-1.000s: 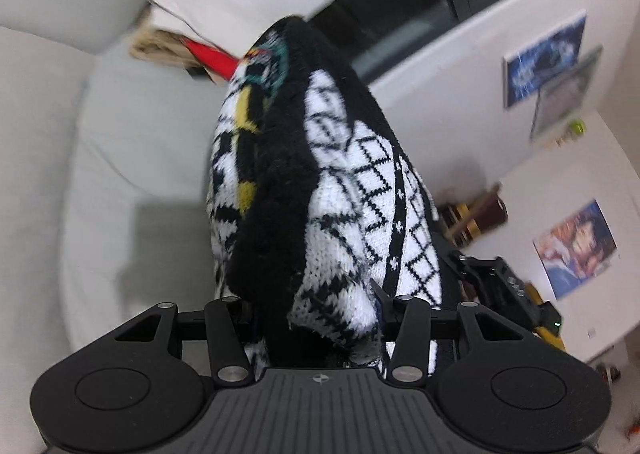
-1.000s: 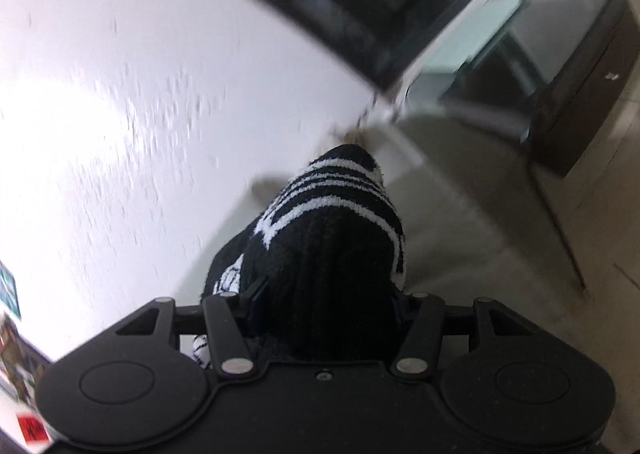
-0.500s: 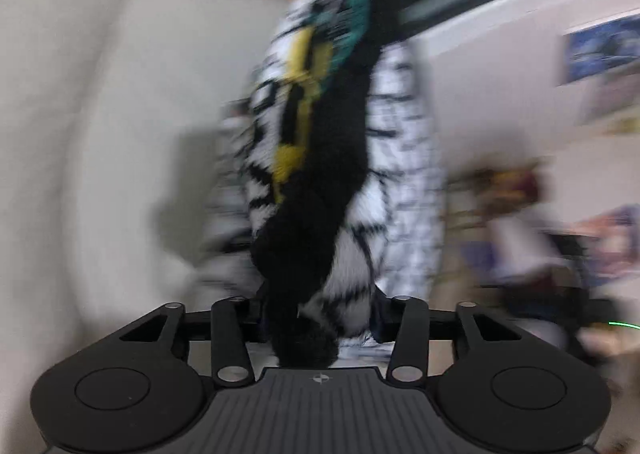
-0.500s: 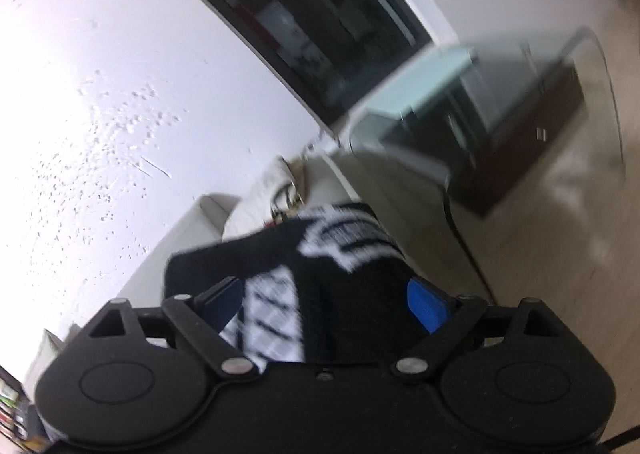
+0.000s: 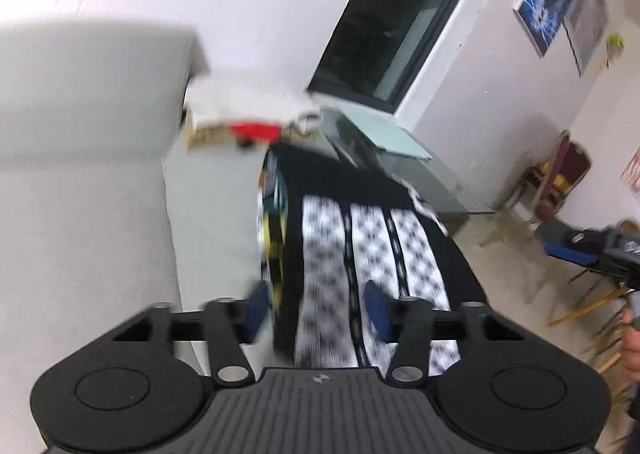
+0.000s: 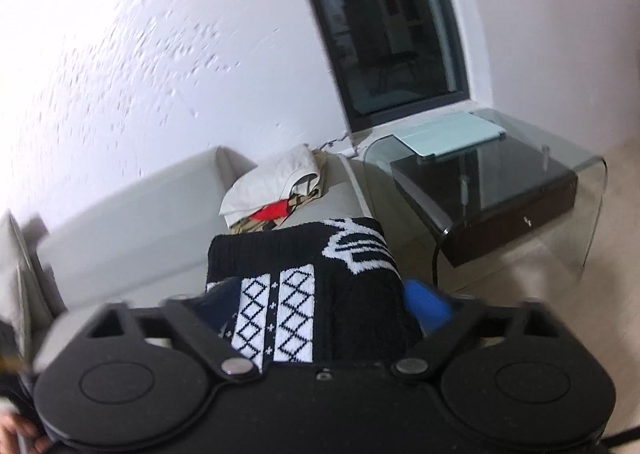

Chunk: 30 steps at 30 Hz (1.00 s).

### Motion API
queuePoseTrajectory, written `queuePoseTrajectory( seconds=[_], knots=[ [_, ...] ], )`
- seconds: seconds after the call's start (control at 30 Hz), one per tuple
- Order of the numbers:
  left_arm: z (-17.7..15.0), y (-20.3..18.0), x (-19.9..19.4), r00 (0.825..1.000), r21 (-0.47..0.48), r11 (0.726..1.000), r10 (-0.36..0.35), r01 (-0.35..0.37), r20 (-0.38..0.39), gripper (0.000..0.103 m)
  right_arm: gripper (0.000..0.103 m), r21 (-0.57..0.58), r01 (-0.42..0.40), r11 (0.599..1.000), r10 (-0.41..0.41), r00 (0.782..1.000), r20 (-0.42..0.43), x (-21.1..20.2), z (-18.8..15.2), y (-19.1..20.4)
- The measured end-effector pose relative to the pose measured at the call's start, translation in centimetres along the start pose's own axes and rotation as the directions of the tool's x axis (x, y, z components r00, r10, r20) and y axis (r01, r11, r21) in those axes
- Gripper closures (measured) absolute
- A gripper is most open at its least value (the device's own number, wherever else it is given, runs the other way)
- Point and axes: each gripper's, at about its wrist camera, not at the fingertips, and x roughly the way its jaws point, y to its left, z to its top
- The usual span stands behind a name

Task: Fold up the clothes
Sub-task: 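Lower the folded sweater onto the sofa with both grippers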

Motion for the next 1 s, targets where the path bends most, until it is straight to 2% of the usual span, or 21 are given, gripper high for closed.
queuePoseTrajectory(
  seconds=[0.07, 0.1, 0.2, 0.33, 0.37, 0.43, 0.57, 0.63, 0.73, 0.8, 0.87, 0.93, 1.0],
  knots=[
    [1.9, -1.5, 1.9, 0.998, 0.053, 0.997, 0.053, -0.054, 0.019, 0.078, 0.074, -0.019, 0.016, 1.0, -0.017, 0.999, -0.046, 2.1, 0.7, 0.8],
    [3.0, -2.2, 3.5, 0.997, 0.065, 0.995, 0.077, -0.079, 0.03, 0.079, 0.074, -0.032, 0.027, 0.999, -0.029, 0.997, -0.067, 3.3, 1.0, 1.2],
    [5.5, -3.5, 7.7, 0.994, 0.102, 0.989, 0.102, -0.106, 0.041, 0.079, 0.074, -0.075, 0.113, 0.991, -0.123, 0.98, -0.159, 7.7, 1.7, 2.0],
    [7.7, -3.8, 13.0, 0.989, 0.196, 0.969, 0.149, -0.148, 0.013, 0.077, 0.074, -0.151, 0.194, 0.969, -0.231, 0.93, -0.287, 12.1, 0.9, 1.8],
    [7.7, -3.6, 14.6, 0.985, 0.208, 0.965, 0.17, -0.16, -0.032, 0.075, 0.073, -0.181, 0.2, 0.963, -0.248, 0.92, -0.302, 12.8, 0.4, 1.6],
    [7.6, -3.0, 17.9, 0.97, 0.23, 0.957, 0.21, -0.178, -0.125, 0.074, 0.068, -0.217, 0.209, 0.953, -0.27, 0.913, -0.305, 13.9, -0.2, 1.2],
    [6.5, -3.3, 21.6, 0.949, 0.291, 0.928, 0.282, -0.232, -0.144, 0.075, 0.063, -0.15, 0.2, 0.968, -0.241, 0.907, -0.346, 16.5, -0.7, -0.4],
    [6.6, -3.2, 21.2, 0.95, 0.293, 0.928, 0.279, -0.229, -0.141, 0.075, 0.061, -0.137, 0.216, 0.967, -0.251, 0.906, -0.342, 17.2, -1.0, -0.6],
    [6.9, -3.5, 19.7, 0.954, 0.302, 0.925, 0.277, -0.232, -0.117, 0.072, 0.061, -0.144, 0.22, 0.965, -0.256, 0.908, -0.331, 16.1, -0.9, -0.2],
    [7.1, -4.0, 17.2, 0.955, 0.295, 0.924, 0.281, -0.242, -0.095, 0.063, 0.061, -0.125, 0.208, 0.97, -0.238, 0.918, -0.318, 14.7, -0.4, -0.2],
    [7.2, -4.1, 14.0, 0.967, 0.28, 0.937, 0.239, -0.207, -0.085, 0.057, 0.059, -0.09, 0.18, 0.98, -0.199, 0.934, -0.297, 12.3, 0.1, -0.3],
    [6.7, -4.2, 10.8, 0.98, 0.274, 0.949, 0.181, -0.154, -0.076, 0.055, 0.052, -0.064, 0.135, 0.989, -0.148, 0.95, -0.276, 9.3, 0.2, -0.5],
    [5.2, -4.7, 8.2, 0.982, 0.326, 0.935, 0.172, -0.137, -0.082, 0.055, 0.045, -0.092, 0.108, 0.99, -0.129, 0.954, -0.27, 7.1, 0.0, -0.2]
  ],
)
